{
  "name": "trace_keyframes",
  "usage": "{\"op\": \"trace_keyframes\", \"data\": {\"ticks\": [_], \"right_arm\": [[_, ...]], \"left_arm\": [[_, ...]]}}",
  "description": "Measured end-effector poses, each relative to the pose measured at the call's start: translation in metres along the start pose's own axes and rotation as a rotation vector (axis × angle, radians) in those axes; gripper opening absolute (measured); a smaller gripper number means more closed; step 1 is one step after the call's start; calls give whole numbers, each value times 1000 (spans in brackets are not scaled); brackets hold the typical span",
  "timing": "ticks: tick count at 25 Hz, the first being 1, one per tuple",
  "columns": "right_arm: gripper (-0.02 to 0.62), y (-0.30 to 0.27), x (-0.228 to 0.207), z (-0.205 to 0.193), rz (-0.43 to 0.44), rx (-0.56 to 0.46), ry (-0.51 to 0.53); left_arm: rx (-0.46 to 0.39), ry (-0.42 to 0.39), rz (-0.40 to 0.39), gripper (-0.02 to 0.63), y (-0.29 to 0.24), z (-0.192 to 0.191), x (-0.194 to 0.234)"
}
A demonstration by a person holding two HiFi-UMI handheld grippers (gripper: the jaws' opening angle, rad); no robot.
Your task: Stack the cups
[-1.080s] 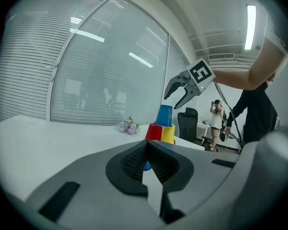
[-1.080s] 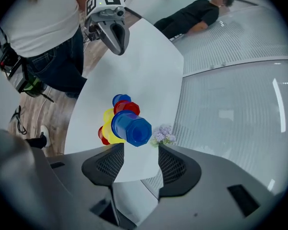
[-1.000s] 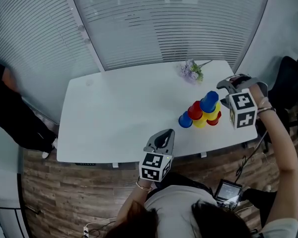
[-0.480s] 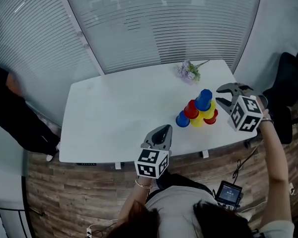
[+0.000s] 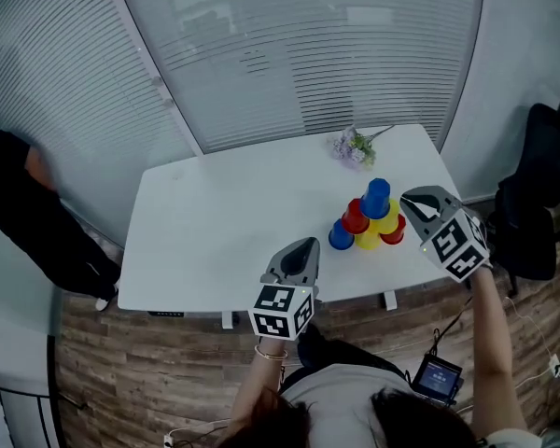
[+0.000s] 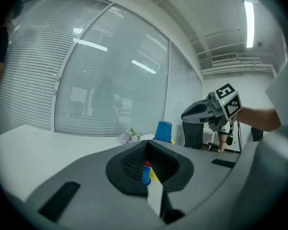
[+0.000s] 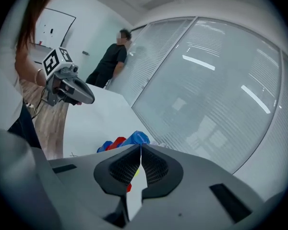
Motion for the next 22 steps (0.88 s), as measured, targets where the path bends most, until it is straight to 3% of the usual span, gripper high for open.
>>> {"op": "trace_keyframes", "data": {"ticks": [9, 18, 22], "right_arm": [[28, 26, 4, 4, -98, -223, -322], [28, 53, 16, 5, -216, -351, -550], [26, 59, 26, 5, -220, -392, -650]], "left_arm": [[5, -42, 18, 18, 10, 12, -21], [-31, -71, 52, 18, 19, 28, -39], [-32, -105, 68, 18, 24, 33, -46]]}}
Point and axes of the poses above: the fingertips, and each gripper's own axes: y backward along the fingers, x to its left, z out of its top, the point moved 1 cm from there along y, backward along the fingers, and after that the axes turned 7 degrees about x, right-handed, at the moved point
